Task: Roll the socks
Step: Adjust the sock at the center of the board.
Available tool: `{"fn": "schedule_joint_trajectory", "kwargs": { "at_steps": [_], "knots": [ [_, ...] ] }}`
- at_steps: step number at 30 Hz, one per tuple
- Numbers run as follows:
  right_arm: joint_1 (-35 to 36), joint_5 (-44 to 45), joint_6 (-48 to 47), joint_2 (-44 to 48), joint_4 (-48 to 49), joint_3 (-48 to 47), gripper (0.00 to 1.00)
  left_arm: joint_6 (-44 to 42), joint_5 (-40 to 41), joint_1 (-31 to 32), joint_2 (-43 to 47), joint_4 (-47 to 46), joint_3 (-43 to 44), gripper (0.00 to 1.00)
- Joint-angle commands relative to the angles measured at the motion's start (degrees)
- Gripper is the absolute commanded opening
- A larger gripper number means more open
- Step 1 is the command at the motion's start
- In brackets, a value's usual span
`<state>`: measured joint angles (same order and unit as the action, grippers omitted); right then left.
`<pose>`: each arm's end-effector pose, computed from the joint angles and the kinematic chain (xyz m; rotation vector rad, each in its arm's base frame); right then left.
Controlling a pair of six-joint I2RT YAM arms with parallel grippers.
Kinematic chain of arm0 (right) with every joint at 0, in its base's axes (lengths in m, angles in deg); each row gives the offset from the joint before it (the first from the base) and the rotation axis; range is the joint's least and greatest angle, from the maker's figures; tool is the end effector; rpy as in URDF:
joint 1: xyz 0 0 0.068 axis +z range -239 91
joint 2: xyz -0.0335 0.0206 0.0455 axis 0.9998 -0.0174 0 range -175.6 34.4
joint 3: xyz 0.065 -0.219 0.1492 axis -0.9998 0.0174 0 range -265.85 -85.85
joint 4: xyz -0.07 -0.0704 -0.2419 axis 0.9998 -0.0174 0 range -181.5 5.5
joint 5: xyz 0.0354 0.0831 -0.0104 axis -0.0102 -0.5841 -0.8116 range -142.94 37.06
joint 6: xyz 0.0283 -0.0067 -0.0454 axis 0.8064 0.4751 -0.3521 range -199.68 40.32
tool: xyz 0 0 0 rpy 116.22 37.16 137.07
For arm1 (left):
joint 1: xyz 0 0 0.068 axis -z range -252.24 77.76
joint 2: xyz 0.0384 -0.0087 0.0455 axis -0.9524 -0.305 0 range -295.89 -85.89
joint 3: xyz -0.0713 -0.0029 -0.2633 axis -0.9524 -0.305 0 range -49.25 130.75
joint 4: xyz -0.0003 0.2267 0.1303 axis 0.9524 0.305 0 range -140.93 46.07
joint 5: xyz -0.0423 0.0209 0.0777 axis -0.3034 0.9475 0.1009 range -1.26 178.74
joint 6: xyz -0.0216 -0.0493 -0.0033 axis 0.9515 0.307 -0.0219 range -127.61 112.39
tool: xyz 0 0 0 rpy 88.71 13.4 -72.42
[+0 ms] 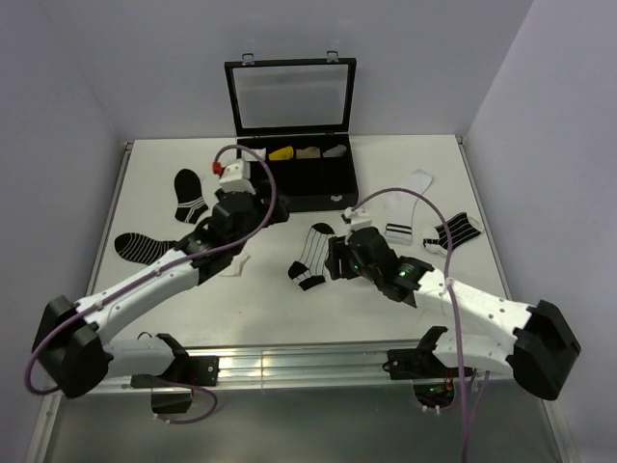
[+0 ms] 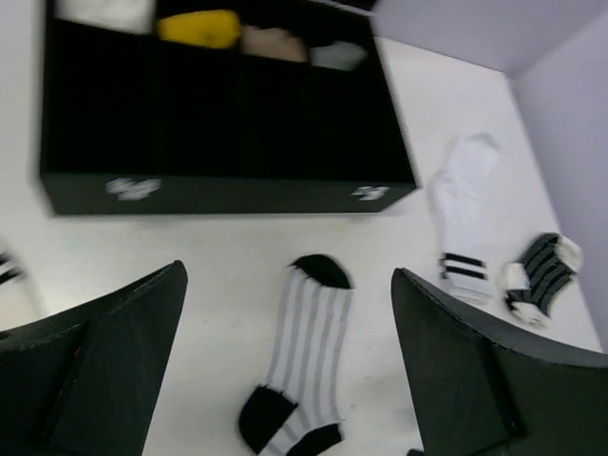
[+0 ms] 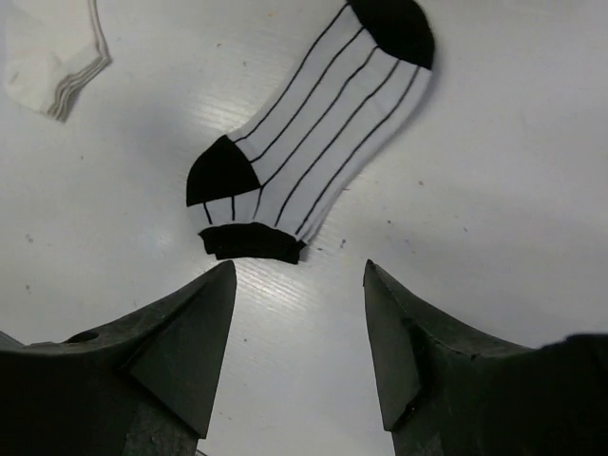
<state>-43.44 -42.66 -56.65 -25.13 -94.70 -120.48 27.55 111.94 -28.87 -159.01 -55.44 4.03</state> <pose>0.1607 0.1546 0.2296 -0.3306 2.1887 0.4829 0.2257 -0.1938 0.3112 -0.1552 1.8508 -0.5943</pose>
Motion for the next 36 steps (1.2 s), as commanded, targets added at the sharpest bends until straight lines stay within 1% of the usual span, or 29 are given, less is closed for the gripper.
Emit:
{"fn": "schedule_joint_trajectory", "kwargs": {
  "at_steps": [1,4,6,8,11,12,15,19,22,27,33,36],
  "knots": [
    [1.7,-0.8,-0.3,-5.3,1.3,-5.0,0.63,5.0,6.4,-3.1,5.8,15.2,-4.2,0.95],
    [2.0,-2.9,1.1,-10.6,1.2,-6.4,0.63,6.9,5.8,-7.9,12.9,21.7,-6.2,0.96],
    [2.3,-3.1,2.2,-14.9,0.4,-8.3,0.63,8.0,5.9,-11.0,18.5,23.5,-6.7,0.98],
    [2.5,-3.2,2.9,-17.9,-1.0,-10.5,0.63,7.6,5.8,-12.5,23.1,24.5,-6.7,0.99],
    [3.0,-4.2,4.4,-22.5,-1.3,-12.6,0.63,6.3,6.4,-13.5,26.4,25.4,-5.9,1.0],
    [3.0,-4.7,5.4,-24.9,-1.5,-13.4,0.63,6.2,6.9,-13.6,26.6,25.9,-5.0,0.99],
    [3.6,-6.2,7.1,-28.5,-2.4,-16.2,0.62,5.1,6.3,-14.2,27.2,27.4,-3.4,0.99],
    [6.5,-6.6,7.9,-34.4,-4.6,-21.4,0.62,3.7,6.3,-14.7,28.3,27.7,-2.6,1.0],
    [8.1,-8.1,8.3,-36.9,-5.5,-24.8,0.62,2.9,6.3,-15.2,28.9,27.7,-2.5,0.99],
    [8.8,-11.2,7.6,-38.8,-5.2,-28.2,0.63,2.7,5.9,-15.5,28.6,27.7,-2.8,1.0],
    [8.9,-6.2,4.2,-37.2,-10.4,-30.1,0.63,2.7,4.0,-16.1,27.5,27.4,-2.7,1.0],
    [9.0,-6.5,2.9,-37.4,-12.6,-29.5,0.64,2.6,3.3,-16.4,27.1,27.4,-2.6,0.99]
  ]
}}
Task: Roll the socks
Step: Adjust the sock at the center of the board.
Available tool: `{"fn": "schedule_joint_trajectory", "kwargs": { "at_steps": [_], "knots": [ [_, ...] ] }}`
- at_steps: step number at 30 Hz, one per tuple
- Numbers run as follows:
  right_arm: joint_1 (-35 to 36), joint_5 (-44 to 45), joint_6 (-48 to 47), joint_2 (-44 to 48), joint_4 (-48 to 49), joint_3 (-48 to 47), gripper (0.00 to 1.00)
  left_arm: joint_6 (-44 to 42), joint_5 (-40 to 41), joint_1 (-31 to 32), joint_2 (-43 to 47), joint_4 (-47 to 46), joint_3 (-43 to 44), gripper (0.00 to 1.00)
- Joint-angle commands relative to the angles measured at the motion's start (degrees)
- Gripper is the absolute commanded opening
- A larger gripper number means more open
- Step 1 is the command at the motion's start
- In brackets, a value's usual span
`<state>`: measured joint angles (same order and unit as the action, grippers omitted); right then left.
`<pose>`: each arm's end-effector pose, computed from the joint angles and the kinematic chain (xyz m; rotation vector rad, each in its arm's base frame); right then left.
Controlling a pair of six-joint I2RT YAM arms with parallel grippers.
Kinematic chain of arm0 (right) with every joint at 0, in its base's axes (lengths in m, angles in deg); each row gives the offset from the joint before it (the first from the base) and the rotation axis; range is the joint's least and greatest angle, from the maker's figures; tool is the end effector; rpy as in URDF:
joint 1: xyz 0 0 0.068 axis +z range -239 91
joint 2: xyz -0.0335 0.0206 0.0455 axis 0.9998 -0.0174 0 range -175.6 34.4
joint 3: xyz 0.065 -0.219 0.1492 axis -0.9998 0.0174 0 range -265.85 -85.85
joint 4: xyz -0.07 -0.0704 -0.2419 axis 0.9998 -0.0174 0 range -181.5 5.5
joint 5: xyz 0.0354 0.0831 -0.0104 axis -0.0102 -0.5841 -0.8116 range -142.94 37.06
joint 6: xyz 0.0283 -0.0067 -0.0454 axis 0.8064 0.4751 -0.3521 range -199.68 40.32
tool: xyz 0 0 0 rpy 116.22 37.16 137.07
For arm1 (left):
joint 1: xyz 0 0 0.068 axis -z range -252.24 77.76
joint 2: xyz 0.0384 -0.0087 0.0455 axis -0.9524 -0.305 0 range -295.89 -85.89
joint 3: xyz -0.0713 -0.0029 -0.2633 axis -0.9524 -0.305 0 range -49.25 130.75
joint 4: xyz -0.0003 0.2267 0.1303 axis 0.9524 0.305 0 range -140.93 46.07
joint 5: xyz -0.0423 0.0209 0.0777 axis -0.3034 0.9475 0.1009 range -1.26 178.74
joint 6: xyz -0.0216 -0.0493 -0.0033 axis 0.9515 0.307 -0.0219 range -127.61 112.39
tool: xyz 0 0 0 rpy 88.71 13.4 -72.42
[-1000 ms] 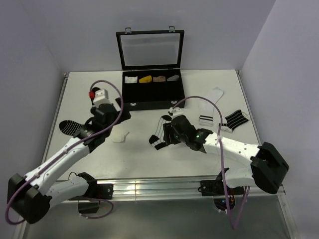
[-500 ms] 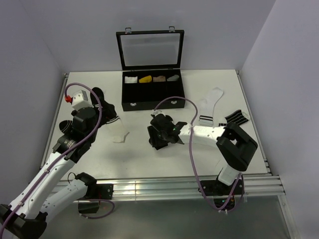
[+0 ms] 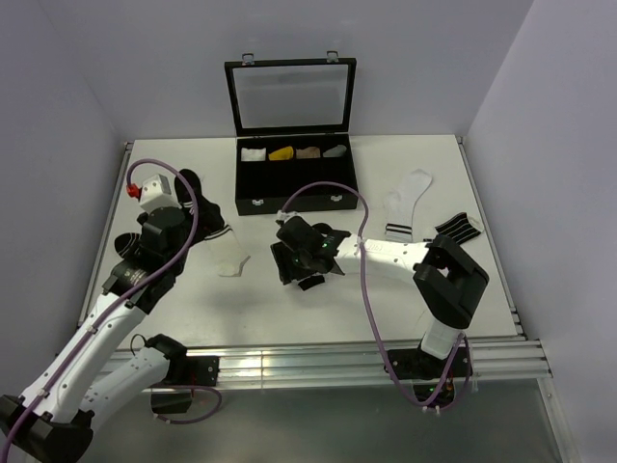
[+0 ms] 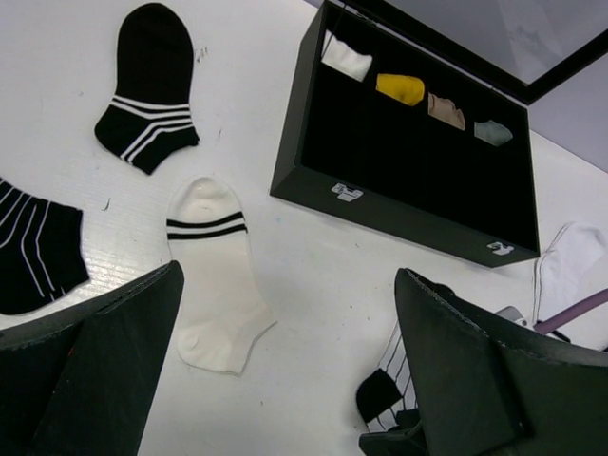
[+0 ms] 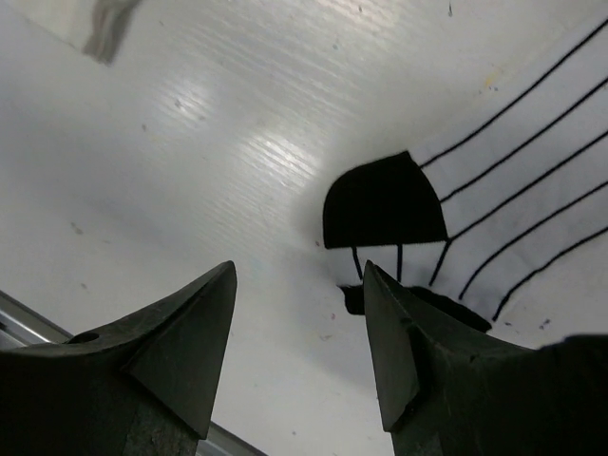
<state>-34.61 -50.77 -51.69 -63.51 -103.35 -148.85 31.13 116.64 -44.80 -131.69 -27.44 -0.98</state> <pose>0.2087 0.2890 0.1956 -0.5764 2.5279 0.5218 0.1645 -0.0665 0.3354 -0.5039 1.8377 -0.3137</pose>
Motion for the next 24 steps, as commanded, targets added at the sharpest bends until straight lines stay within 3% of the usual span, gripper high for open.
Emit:
{"fn": "schedule_joint_trajectory", "kwargs": {
  "at_steps": [1,15,24],
  "knots": [
    [0.2,0.8,-2.1,0.9,-4.7,-0.6,0.64,-0.9,-1.7,-0.6,-0.4,-0.8,2.4,0.99],
    [-0.3,-5.2,-2.1,-9.9,0.0,-4.8,0.64,-0.2,-4.1,-1.7,-0.5,-1.4,1.1,0.99],
    [-0.3,-4.1,-0.5,-12.6,2.3,-10.8,0.65,0.0,-7.1,-1.8,-2.0,-2.8,0.3,1.0]
  ]
}}
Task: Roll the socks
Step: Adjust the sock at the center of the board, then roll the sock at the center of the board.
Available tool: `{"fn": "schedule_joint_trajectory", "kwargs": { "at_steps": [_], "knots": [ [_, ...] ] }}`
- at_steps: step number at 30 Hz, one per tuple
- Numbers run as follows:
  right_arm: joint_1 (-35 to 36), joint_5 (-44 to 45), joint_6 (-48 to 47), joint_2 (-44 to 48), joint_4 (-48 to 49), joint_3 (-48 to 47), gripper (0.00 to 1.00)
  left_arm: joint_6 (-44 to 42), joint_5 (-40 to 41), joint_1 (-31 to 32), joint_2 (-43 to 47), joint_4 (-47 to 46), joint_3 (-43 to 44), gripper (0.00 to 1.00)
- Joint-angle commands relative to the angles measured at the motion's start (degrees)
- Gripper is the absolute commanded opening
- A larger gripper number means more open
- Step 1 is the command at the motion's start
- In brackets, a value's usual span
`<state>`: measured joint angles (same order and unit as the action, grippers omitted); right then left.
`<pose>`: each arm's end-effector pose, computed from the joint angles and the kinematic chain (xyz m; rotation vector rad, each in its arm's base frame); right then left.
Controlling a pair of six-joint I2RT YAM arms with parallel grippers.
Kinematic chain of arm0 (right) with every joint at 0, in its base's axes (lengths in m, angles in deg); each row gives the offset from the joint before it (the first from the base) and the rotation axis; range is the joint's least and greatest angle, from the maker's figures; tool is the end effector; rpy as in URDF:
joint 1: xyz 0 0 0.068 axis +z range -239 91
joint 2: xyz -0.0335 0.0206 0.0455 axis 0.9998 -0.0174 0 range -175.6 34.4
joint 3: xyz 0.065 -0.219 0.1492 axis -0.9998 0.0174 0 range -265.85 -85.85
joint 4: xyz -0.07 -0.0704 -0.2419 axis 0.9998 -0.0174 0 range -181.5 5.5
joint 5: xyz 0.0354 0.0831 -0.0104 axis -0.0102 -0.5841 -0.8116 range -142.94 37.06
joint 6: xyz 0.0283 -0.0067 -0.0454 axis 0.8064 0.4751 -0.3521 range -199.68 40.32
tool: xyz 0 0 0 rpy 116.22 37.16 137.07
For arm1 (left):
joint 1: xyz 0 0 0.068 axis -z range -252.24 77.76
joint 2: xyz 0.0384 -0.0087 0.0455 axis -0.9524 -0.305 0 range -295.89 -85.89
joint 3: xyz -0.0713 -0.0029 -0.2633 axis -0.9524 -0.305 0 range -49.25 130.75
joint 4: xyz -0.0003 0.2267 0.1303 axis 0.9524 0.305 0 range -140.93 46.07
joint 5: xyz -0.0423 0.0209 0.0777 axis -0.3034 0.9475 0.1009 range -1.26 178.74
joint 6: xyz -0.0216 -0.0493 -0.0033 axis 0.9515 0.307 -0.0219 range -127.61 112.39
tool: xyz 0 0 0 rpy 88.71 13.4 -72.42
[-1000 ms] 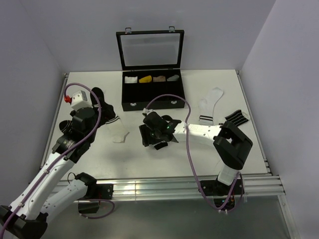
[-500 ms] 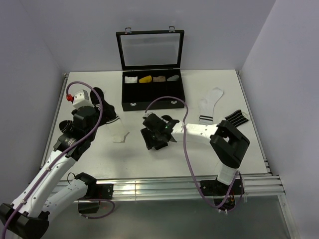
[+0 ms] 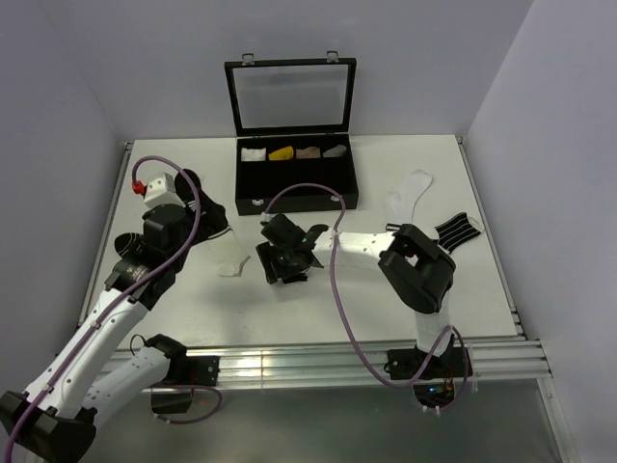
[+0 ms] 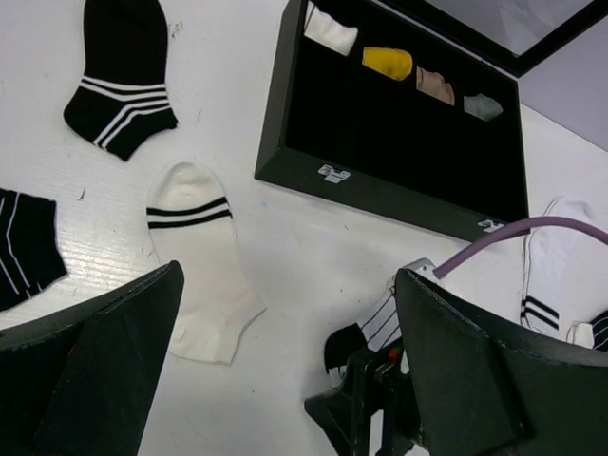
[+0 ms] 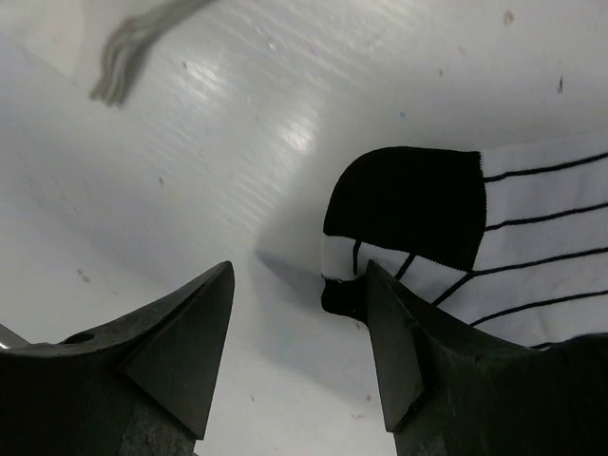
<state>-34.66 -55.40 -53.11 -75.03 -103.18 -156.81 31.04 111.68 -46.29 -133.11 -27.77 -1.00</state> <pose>0.2300 0.3230 0.1649 -0.6591 2.5958 0.5560 0.1712 -0.0678 0.3314 -0.4739 1.8832 -0.3618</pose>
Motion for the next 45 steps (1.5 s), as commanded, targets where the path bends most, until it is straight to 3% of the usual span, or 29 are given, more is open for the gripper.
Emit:
{"fn": "schedule_joint_trajectory", "kwargs": {
  "at_steps": [1,8,17,45],
  "knots": [
    [-0.2,0.5,0.9,-1.1,2.3,-3.8,0.65,0.1,-2.4,-0.3,-1.2,-2.5,0.3,0.99],
    [-0.2,2.4,-10.6,4.3,2.7,-3.3,0.64,1.9,-5.0,-0.3,-1.6,-3.4,-1.9,1.0],
    [-0.2,4.4,-20.5,12.5,4.0,9.1,0.61,2.7,-6.7,-0.3,-1.6,-4.3,-4.4,1.0],
    [5.8,12.6,-28.9,2.2,2.4,5.5,0.54,4.5,-11.8,-0.3,-3.3,-8.2,-8.3,0.99]
  ]
}}
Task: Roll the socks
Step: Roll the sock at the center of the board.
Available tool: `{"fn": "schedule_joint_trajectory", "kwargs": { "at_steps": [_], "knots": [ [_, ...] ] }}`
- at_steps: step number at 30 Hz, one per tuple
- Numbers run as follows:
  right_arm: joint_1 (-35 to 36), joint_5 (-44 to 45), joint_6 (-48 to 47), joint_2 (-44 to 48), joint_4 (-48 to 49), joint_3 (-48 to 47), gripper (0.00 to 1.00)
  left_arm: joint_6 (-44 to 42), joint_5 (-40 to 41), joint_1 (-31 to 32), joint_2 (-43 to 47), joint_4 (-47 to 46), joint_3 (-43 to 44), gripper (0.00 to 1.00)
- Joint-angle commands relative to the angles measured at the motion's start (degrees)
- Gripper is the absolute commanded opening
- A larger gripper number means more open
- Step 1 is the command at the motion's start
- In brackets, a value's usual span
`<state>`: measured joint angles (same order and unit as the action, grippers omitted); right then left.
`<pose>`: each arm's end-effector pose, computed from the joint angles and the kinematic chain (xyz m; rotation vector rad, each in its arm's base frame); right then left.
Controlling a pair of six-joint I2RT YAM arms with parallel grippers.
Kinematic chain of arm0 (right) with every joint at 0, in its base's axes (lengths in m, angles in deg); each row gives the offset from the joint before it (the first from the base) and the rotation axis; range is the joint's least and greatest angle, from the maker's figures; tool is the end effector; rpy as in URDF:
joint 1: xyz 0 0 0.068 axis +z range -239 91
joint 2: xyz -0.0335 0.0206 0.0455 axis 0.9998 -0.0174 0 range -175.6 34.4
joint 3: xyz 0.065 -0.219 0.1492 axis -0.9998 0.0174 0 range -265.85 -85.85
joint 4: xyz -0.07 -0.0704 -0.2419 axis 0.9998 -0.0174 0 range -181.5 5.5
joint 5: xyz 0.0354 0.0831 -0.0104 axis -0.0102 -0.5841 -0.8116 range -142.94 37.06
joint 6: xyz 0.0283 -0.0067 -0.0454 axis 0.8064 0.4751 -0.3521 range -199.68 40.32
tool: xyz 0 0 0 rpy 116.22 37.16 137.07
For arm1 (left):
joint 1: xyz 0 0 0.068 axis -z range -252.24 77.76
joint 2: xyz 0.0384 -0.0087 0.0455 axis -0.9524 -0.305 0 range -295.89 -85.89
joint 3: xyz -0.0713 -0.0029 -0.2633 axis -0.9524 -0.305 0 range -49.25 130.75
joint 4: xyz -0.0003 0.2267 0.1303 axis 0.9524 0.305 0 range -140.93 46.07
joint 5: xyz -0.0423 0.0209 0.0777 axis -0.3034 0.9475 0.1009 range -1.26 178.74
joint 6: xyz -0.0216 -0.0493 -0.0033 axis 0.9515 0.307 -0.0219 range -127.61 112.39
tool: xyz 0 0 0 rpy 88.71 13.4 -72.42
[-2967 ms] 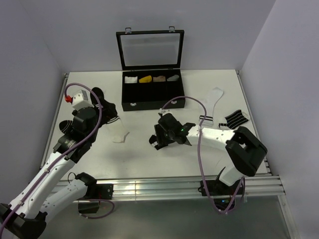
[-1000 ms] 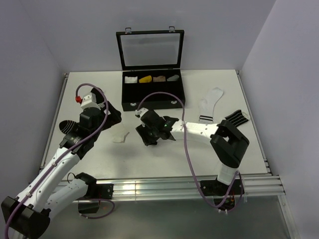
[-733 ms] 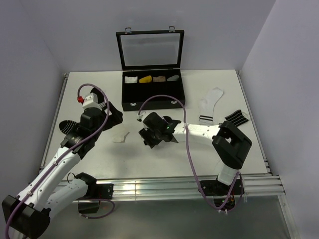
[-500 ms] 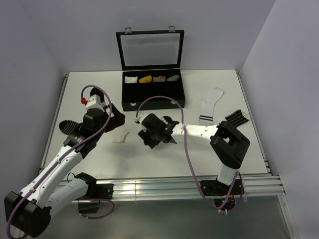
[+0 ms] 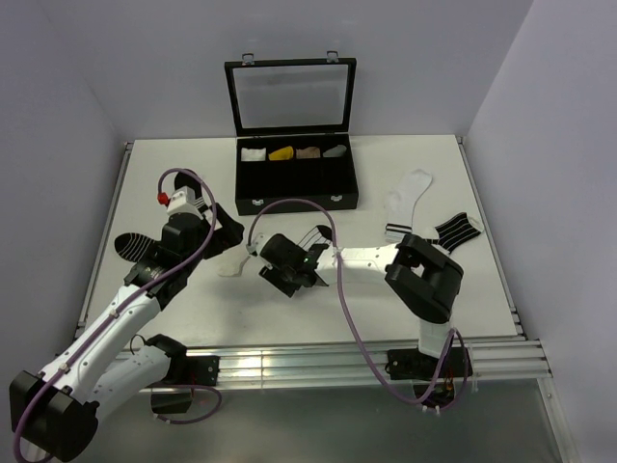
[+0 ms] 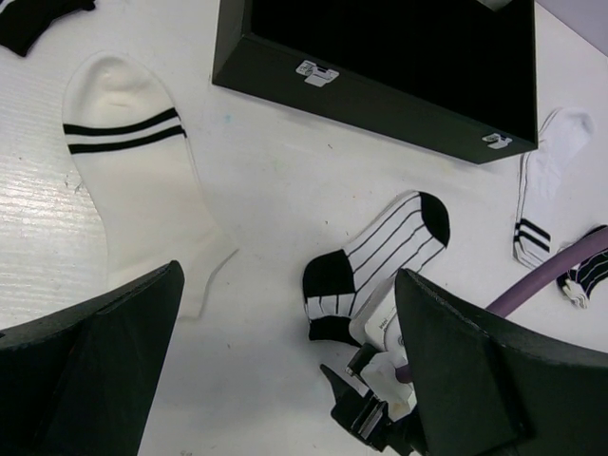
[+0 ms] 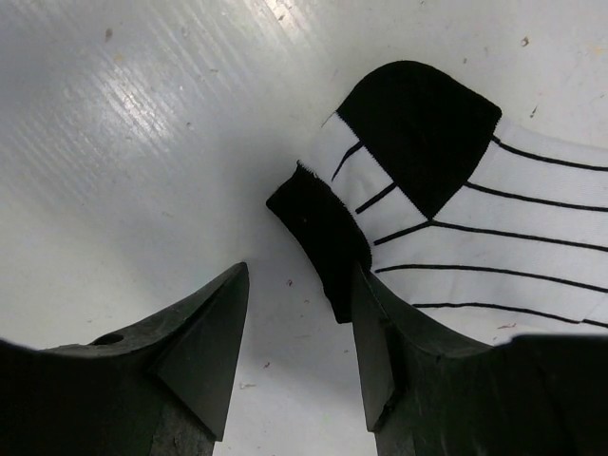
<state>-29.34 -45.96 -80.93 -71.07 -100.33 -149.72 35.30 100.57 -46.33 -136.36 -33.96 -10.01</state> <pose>0.1919 0.3192 0.1580 -1.2672 2.2458 0.2303 0.1831 -0.0807 0.2768 -0.4372 2.0481 -0.5283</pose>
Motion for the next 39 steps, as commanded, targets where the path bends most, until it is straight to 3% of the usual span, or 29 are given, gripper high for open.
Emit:
{"fn": "schedule_joint_trajectory", "kwargs": {
  "at_steps": [1,17,39],
  "knots": [
    [0.5,3.4,-0.9,-1.9,-0.4,-1.7,0.54,0.2,-0.6,-0.2,-0.1,-2.0,0.8,0.99],
    [0.5,7.3,-0.2,3.5,-2.3,-3.4,0.52,0.1,0.5,-0.2,1.2,-0.8,1.3,0.99],
    [0.0,4.2,1.2,-2.0,-0.1,-1.3,0.43,0.7,-0.1,-0.2,1.7,-0.8,0.6,0.99]
  ]
}}
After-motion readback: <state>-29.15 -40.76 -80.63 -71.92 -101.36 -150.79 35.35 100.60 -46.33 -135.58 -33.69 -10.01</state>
